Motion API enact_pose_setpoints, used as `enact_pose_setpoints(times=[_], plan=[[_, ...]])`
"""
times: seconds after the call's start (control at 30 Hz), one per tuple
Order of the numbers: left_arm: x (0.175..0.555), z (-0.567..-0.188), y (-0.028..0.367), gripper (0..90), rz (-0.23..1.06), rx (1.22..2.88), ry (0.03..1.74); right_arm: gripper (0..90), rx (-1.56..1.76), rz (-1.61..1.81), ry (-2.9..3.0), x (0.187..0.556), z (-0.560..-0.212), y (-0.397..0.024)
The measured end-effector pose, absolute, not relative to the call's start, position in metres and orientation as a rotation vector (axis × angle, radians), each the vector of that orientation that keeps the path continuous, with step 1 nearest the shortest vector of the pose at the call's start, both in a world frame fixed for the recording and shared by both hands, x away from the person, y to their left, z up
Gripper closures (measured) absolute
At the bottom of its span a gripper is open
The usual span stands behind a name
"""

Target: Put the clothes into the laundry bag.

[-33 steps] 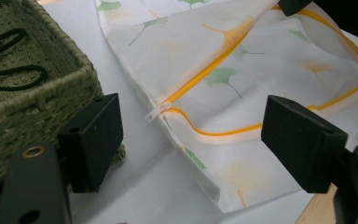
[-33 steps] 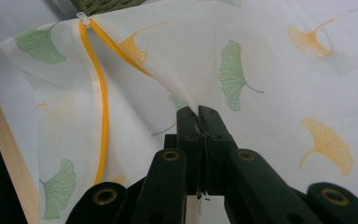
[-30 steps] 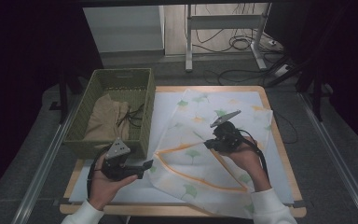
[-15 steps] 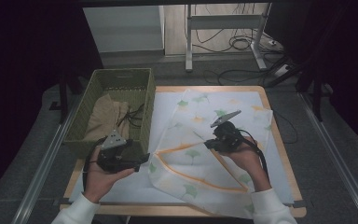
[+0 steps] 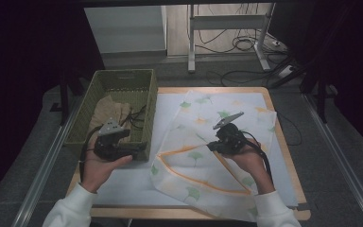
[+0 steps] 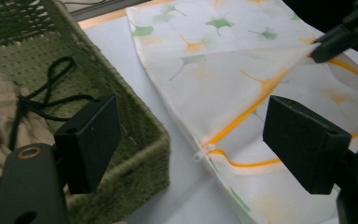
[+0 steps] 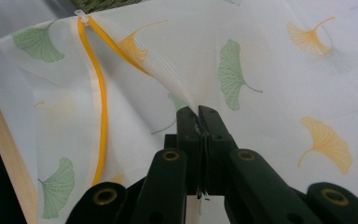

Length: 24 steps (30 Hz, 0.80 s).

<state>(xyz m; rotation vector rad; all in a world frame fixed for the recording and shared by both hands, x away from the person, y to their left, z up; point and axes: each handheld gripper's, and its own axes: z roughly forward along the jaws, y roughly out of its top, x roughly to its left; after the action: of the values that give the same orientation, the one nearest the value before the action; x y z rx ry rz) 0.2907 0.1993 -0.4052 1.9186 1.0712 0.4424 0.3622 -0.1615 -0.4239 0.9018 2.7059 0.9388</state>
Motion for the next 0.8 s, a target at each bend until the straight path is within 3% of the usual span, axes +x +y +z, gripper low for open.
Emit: enact_pose_setpoints(times=[0.8], plan=[[0.348,-0.398,0.216,19.8,0.483,1.913,1.187,86.5,0.901,0.931,2.711,0.363,-0.426,-0.161]])
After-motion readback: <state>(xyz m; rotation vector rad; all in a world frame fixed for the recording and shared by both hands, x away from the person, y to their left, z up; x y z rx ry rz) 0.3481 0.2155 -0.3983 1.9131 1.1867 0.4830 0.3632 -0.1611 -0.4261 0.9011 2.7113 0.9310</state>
